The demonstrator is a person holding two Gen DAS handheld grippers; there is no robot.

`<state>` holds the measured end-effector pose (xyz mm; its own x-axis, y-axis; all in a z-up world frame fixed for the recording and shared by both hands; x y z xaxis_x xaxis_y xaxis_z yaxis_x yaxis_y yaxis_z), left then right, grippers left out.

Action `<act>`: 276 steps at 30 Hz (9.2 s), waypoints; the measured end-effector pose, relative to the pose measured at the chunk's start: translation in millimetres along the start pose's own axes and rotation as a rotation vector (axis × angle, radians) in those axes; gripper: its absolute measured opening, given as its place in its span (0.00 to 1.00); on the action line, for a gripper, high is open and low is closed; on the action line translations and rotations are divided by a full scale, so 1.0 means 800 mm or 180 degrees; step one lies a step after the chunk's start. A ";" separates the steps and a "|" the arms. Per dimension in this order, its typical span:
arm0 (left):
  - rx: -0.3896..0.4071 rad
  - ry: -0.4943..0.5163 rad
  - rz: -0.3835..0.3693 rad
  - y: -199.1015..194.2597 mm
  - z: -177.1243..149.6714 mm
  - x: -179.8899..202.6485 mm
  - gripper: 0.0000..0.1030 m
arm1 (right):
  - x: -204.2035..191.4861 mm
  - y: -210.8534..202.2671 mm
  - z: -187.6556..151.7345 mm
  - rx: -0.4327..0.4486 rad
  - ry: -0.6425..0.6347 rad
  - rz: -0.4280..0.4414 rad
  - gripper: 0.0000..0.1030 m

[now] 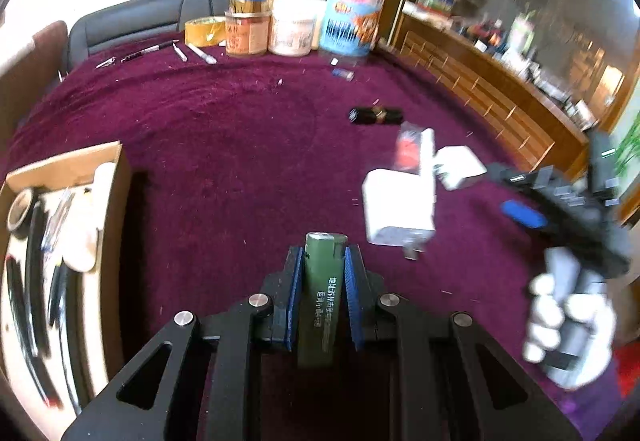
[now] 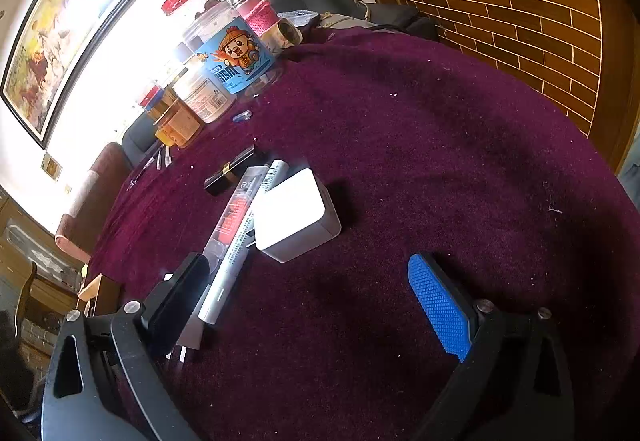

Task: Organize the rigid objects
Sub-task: 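Move left tool over the green lighter while right moves to the white charger, then grasp the green lighter with left tool while right grasps the white charger, then carry lighter and charger to the tray and open both tools to release them, then move both open tools back over the table toward the remaining items, then grasp the black gold-banded lipstick with left tool while right approaches the clear packet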

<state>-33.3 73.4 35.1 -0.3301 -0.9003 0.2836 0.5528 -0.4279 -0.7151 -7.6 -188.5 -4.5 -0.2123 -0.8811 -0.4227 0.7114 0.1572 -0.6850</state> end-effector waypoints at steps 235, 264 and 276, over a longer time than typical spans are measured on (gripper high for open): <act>-0.0268 0.0941 0.0653 0.012 -0.013 0.024 0.98 | -0.039 -0.018 0.034 0.0287 -0.0112 0.0264 0.62; -0.0410 0.0172 0.0132 0.038 0.002 0.009 0.13 | -0.016 0.004 0.043 0.0178 0.0146 0.0302 0.62; 0.0420 -0.0123 -0.0261 -0.122 -0.024 -0.006 0.14 | -0.036 0.005 0.044 0.0086 0.0030 0.0725 0.62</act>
<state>-100.3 121.3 91.1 -0.3499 -0.8632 0.3639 0.6216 -0.5046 -0.5991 24.8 -177.8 25.6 -0.0504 -0.8200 -0.5701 0.7594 0.3393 -0.5551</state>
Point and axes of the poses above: each gripper's, at about its wrist camera, not at the fingertips, and y roughly the way its jaws point, x to its right, z to its top, the point moved 2 cm from there along y, roughly the way its jaws point, and after that the axes turned 6 degrees about -z, right-handed, at the moved point
